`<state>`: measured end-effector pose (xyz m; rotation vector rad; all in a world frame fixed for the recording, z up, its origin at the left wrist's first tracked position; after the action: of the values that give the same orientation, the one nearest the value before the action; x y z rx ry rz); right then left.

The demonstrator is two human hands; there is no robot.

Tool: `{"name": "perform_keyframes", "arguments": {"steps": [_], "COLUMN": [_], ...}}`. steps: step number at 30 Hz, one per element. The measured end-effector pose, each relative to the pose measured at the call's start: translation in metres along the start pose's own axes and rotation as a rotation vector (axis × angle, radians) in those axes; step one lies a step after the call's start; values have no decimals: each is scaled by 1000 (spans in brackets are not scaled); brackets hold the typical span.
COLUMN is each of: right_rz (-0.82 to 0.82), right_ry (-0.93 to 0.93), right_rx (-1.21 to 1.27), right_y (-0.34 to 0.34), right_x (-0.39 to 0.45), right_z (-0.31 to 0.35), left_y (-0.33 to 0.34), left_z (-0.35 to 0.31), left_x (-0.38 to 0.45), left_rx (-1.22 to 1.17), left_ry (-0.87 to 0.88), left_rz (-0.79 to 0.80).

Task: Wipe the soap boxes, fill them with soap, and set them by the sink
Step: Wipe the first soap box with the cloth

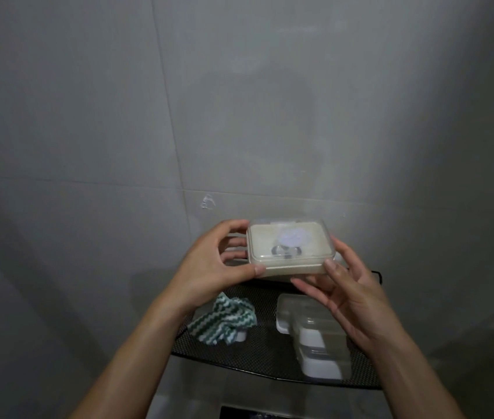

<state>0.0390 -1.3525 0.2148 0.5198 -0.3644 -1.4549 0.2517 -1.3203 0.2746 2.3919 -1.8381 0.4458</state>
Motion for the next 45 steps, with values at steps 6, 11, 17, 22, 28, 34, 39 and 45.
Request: {"name": "perform_keyframes", "arguments": {"steps": [6, 11, 17, 22, 28, 34, 39, 45], "right_rz": [43, 90, 155, 126, 92, -113, -136, -144], "right_ry": [9, -5, -50, -72, 28, 74, 100, 125], "right_rx": [-27, -68, -190, -198, -165, -92, -56, -37], "right_y": [2, 4, 11, 8, 3, -13, -19, -20], "right_x": [-1, -5, -12, -11, -10, 0, 0, -1], "right_z": [-6, -8, -12, -12, -12, -12, -9, -10], "left_y": [-4, -7, -10, -6, -3, -16, -3, -2], "left_z": [-1, 7, 20, 24, 26, 42, 108, 136], "left_x": [4, 13, 25, 21, 14, 17, -9, -19], "left_rx": [-53, -26, -85, -98, -91, 156, 1029, 1038], "left_ry": [2, -69, -366, -382, -343, -215, 104, 77], "left_rz": [1, -57, -280, -213, -185, -184, 354, 305]}}
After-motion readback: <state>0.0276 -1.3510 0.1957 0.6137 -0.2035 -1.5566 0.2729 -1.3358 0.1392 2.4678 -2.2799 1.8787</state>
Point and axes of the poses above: each hand's wrist, its own x-axis towards the middle knuckle, its own y-axis out of the palm, z = x × y, the point moved 7 cm from there along x, towards the middle knuckle, and after that the axes turned 15 degrees about -z, right-handed, at the moved point
